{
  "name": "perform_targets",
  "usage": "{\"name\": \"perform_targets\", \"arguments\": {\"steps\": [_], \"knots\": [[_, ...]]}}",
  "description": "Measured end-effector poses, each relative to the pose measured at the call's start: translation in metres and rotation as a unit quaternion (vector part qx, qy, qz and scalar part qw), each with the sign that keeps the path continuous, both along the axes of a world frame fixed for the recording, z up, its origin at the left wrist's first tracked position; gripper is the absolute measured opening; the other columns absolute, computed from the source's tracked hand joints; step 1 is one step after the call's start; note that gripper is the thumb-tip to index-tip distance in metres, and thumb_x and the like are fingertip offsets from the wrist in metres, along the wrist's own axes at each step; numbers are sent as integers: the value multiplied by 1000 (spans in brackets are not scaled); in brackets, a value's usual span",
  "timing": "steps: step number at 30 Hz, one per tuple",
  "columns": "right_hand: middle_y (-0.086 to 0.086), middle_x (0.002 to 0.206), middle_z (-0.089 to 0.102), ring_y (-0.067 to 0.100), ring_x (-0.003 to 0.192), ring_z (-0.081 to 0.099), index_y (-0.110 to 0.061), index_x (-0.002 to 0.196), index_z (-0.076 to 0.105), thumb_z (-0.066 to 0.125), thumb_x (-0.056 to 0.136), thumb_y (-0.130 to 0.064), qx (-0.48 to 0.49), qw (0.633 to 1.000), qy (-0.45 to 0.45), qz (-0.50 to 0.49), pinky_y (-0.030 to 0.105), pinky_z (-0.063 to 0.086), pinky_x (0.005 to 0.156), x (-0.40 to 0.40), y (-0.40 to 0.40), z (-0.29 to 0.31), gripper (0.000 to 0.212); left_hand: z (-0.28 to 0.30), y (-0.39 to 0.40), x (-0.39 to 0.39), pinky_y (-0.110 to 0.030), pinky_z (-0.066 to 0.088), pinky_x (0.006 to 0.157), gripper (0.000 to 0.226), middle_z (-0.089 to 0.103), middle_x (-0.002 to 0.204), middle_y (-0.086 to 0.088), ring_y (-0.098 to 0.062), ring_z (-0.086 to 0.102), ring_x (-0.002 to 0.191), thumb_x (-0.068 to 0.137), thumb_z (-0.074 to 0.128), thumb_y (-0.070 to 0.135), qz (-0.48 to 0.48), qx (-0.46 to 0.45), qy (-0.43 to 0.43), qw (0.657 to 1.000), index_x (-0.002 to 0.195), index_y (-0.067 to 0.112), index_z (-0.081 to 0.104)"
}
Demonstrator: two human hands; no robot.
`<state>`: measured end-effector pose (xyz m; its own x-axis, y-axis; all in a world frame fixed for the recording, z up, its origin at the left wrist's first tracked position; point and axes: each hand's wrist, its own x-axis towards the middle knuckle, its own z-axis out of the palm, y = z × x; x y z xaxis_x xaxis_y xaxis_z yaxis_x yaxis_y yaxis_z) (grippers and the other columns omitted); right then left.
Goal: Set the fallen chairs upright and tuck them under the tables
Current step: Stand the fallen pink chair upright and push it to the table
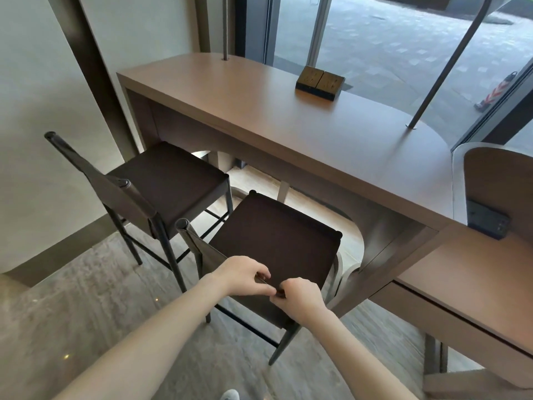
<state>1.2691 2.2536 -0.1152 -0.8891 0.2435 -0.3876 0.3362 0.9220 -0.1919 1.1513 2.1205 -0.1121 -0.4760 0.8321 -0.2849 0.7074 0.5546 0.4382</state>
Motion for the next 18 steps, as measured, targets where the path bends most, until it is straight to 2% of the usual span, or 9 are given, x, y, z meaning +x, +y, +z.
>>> {"name": "perform_targets", "arguments": {"steps": [2, 3, 5, 6, 7, 8, 12, 14, 18], "knots": [[-10, 92, 67, 9, 83, 63, -30, 114, 65, 54, 86, -58, -176, 981, 24, -75, 24, 48, 68, -5, 2, 8, 41, 3, 0, 2, -30, 47, 96, 40, 68, 111, 17, -1, 59, 105, 87, 52, 60, 81, 84, -123, 986, 115, 35, 66], [-11, 101, 67, 8, 91, 63, -31, 123, 61, 54, 86, -59, -292, 946, 30, -141, 25, 50, 78, -9, 3, 14, 46, 3, 0, 2, -34, 45, 100, 35, 69, 110, 15, -1, 60, 106, 91, 50, 55, 130, 143, -190, 962, 114, 34, 66], [-5, 119, 62, 18, 109, 60, -26, 132, 55, 50, 93, -53, -503, 807, 44, -307, 35, 48, 95, -17, 3, 21, 48, 7, -2, 2, -39, 38, 108, 39, 70, 110, 9, -6, 60, 110, 95, 41, 51, 220, 248, -303, 894, 117, 28, 64], [-2, 126, 59, 24, 116, 58, -24, 134, 53, 45, 96, -49, -569, 735, 68, -362, 40, 45, 98, -18, 3, 21, 46, 10, -3, 1, -38, 34, 111, 45, 69, 115, 6, -9, 60, 113, 95, 35, 53, 253, 283, -341, 860, 121, 26, 61], [0, 132, 56, 28, 120, 55, -23, 135, 52, 39, 99, -48, -599, 691, 109, -390, 43, 44, 100, -18, 4, 21, 46, 16, -5, 0, -38, 32, 113, 50, 66, 121, 3, -11, 58, 117, 97, 30, 55, 280, 312, -371, 828, 127, 25, 57], [0, 136, 55, 29, 121, 54, -23, 135, 52, 36, 100, -47, -606, 669, 156, -401, 44, 43, 102, -16, 5, 23, 46, 22, -7, -2, -37, 32, 113, 52, 64, 125, 1, -13, 57, 120, 100, 25, 54, 305, 339, -394, 798, 131, 23, 53], [-2, 133, 58, 25, 116, 59, -27, 126, 58, 31, 101, -48, -599, 629, 303, -393, 47, 44, 105, -12, 18, 54, 42, 58, -27, -11, -40, 38, 110, 52, 64, 125, -6, -20, 59, 117, 103, 23, 46, 386, 446, -409, 697, 134, 16, 52], [0, 130, 61, 25, 114, 61, -24, 127, 58, 32, 101, -47, -608, 609, 340, -380, 46, 45, 103, -14, 27, 75, 43, 73, -39, -13, -40, 41, 106, 49, 65, 123, -6, -22, 61, 115, 103, 25, 44, 410, 486, -394, 664, 131, 16, 54], [0, 130, 61, 23, 114, 61, -21, 133, 54, 31, 101, -48, -612, 616, 354, -347, 43, 46, 102, -25, 31, 99, 48, 84, -64, -7, -40, 45, 102, 46, 67, 119, -4, -23, 63, 111, 102, 28, 44, 464, 526, -356, 617, 128, 18, 57]]}}
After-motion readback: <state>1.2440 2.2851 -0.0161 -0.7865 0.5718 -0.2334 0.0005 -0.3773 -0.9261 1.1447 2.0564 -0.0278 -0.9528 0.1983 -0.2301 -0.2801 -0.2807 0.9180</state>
